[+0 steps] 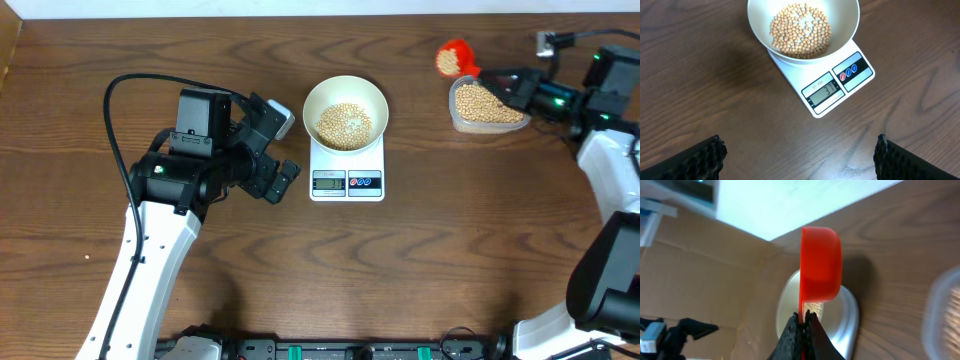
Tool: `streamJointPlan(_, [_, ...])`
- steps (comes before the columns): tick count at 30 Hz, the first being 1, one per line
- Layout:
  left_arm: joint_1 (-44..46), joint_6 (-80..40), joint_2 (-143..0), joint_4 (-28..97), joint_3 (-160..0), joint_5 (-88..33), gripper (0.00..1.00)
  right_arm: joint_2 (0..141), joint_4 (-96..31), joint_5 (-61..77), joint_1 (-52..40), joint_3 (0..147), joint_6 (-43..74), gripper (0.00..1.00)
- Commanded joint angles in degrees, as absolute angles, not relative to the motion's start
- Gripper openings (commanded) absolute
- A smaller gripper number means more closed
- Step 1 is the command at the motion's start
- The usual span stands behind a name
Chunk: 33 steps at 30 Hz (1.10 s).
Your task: Scoop item into bowl and weigh 50g on scale
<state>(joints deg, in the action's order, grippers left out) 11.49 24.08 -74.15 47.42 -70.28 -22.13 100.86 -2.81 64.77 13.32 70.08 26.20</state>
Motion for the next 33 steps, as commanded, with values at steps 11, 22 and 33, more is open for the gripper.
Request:
streamJointPlan(11, [11.60,24.84,-74.11,47.53,-71.11,-21.85,0.96,100.73,7.42,63.68,4.05,71.22,40.25,0.01])
streamJointPlan(22, [11.60,24.84,-74.11,47.53,-71.11,-21.82,0.96,100.75,6.35,61.19,-1.41,74.17,40.07,0.01])
streamJointPlan(33, [11.60,24.84,-74.11,47.53,-71.11,-21.82,0.96,101.27,-2.66,55.46,-6.11,79.48,30.76,0.01])
